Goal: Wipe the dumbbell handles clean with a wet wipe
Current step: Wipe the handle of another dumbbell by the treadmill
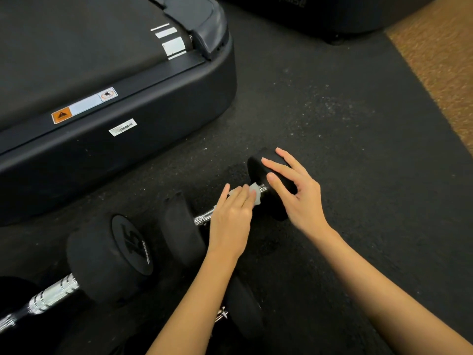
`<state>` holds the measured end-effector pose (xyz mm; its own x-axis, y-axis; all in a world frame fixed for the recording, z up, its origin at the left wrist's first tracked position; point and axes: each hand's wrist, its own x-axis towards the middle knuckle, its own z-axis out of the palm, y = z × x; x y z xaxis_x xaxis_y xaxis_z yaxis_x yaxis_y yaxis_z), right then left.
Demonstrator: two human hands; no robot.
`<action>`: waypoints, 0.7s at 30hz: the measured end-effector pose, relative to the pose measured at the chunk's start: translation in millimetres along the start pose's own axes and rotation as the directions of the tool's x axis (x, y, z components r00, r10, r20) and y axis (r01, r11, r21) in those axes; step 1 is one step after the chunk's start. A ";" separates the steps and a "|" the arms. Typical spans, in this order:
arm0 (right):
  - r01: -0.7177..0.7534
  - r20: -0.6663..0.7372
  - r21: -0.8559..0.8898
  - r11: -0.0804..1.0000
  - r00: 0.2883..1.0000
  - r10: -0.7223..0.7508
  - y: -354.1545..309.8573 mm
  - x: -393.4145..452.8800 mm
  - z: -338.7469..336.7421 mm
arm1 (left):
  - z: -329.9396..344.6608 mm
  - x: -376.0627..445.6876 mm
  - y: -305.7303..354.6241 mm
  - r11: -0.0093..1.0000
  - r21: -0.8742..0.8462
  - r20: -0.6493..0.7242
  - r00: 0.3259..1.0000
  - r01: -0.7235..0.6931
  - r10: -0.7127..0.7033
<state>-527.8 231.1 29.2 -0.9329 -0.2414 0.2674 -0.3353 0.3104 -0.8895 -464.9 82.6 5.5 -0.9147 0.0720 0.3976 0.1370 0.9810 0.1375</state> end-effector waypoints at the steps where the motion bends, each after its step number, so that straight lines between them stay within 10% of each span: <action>1: -0.005 0.002 -0.002 1.000 1.000 0.005 -0.4 0.3 0.2 | -0.3 -1.3 -0.6 1.000 0.025 -0.010 1.000 -0.007 0.007; 13: -0.022 -0.016 0.016 1.000 1.000 0.023 -1.4 1.6 1.9 | -1.5 28.1 9.4 0.895 -0.309 0.024 0.943 0.323 -0.332; 21: -0.024 -0.010 0.002 1.000 1.000 0.024 -2.4 -2.6 1.4 | -1.7 25.0 -1.5 0.929 -0.285 0.113 0.971 0.237 -0.212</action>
<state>-524.4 229.7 30.1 -0.9420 -0.2246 0.2494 -0.3123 0.3147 -0.8963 -487.3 82.6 16.8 -0.9600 -0.1181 0.2538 0.0190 0.8771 0.4800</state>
